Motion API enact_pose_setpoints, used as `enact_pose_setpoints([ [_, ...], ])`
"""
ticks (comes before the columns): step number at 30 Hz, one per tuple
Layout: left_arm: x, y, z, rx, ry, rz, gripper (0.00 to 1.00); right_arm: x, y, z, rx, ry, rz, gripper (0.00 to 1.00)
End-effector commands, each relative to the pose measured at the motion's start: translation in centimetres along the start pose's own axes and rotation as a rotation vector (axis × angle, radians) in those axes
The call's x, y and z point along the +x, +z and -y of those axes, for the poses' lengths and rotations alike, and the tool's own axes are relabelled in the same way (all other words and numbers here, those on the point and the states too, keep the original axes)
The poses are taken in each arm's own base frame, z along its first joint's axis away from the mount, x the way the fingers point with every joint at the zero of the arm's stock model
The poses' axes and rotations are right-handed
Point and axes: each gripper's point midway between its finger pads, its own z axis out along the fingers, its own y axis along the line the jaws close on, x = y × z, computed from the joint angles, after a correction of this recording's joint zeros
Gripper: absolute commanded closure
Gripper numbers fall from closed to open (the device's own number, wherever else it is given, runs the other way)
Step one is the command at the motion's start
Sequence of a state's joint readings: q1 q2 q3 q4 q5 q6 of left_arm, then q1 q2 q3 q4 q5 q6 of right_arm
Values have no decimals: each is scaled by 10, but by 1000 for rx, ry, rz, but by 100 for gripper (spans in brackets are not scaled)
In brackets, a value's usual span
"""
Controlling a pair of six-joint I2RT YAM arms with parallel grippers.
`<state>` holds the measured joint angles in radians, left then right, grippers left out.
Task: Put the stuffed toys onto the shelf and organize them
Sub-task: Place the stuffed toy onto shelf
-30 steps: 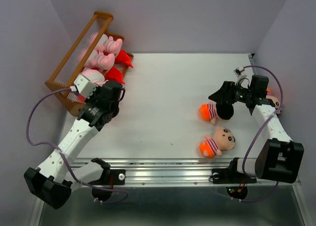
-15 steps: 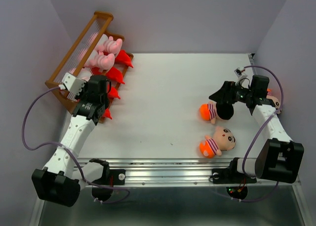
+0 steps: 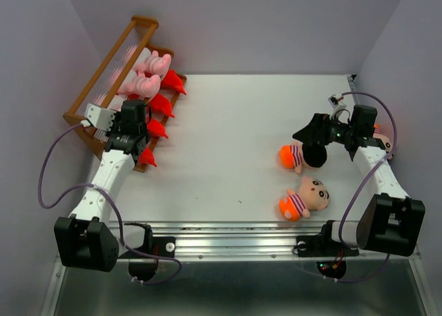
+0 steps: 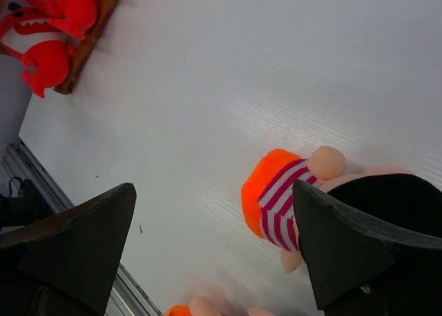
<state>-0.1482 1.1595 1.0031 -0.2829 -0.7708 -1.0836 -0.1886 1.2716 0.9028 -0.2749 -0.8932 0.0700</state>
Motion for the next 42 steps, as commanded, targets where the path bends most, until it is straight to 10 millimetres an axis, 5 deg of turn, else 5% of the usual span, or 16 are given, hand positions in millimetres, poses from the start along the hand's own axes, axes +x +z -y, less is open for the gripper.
enact_pose_setpoints([
  [1, -1, 6, 12, 18, -127, 14, 100, -13, -1, 1, 1, -67, 42, 0],
  [26, 31, 24, 1, -62, -343, -26, 100, -14, -1, 0, -4, -72, 43, 0],
  [42, 33, 12, -1, -14, -367, -76, 46, -13, 0, 1, -2, -71, 41, 0],
])
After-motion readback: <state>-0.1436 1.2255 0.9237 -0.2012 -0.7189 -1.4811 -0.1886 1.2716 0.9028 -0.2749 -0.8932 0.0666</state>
